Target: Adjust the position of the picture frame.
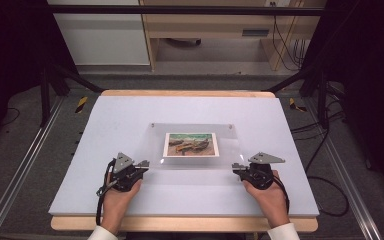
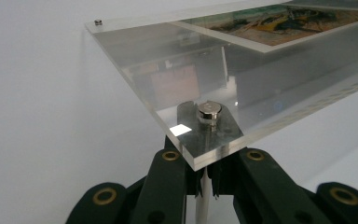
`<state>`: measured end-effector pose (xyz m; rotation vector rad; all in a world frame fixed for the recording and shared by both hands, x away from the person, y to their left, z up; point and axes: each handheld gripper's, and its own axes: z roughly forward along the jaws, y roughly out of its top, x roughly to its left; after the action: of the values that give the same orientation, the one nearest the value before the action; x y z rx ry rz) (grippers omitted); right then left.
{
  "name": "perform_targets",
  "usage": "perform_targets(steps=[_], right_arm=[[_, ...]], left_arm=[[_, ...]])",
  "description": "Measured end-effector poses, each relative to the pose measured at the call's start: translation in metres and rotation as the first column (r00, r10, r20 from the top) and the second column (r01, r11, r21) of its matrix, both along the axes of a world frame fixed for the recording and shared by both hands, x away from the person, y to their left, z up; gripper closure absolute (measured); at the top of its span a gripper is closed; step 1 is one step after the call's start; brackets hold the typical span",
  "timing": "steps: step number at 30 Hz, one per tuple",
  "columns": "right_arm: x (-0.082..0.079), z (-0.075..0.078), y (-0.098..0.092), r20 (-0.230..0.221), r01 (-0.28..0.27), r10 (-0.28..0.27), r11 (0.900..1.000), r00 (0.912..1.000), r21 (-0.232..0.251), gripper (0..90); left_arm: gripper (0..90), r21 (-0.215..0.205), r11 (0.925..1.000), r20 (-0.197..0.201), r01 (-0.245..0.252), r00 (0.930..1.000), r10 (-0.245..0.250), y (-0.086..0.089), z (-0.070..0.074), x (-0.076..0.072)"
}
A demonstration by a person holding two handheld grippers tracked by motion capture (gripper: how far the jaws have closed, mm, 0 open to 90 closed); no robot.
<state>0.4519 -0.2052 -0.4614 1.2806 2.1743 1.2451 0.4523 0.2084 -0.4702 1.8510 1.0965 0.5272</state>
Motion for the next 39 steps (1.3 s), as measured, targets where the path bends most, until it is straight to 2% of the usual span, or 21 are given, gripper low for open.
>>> perform_targets(steps=[9,19,27,39], right_arm=[[0.0014,-0.0036,-0.0017,-0.015,0.005,-0.006,1.000,0.9999,-0.017,84.4],[0.0027,-0.0078,-0.0027,-0.030,0.009,-0.011,0.999,0.9995,-0.038,84.4],[0.0025,-0.0087,-0.0025,-0.032,0.022,-0.023,0.999,0.9992,-0.036,84.3],[0.0025,-0.0087,-0.0016,-0.032,0.013,-0.014,0.999,0.9994,-0.034,84.4]], left_arm=[[83.7,0.012,0.9999,-0.017,0.003,0.9999,-0.003,-0.0027,-0.0036,-0.0008],[83.7,-0.006,0.9999,-0.044,0.015,0.9989,-0.015,-0.0040,-0.0079,0.0002],[83.6,0.003,0.9999,-0.038,0.014,0.9992,-0.014,-0.0050,-0.0081,-0.0002],[83.4,0.003,0.9999,-0.036,0.010,0.9993,-0.010,-0.0026,-0.0080,0.0025]])
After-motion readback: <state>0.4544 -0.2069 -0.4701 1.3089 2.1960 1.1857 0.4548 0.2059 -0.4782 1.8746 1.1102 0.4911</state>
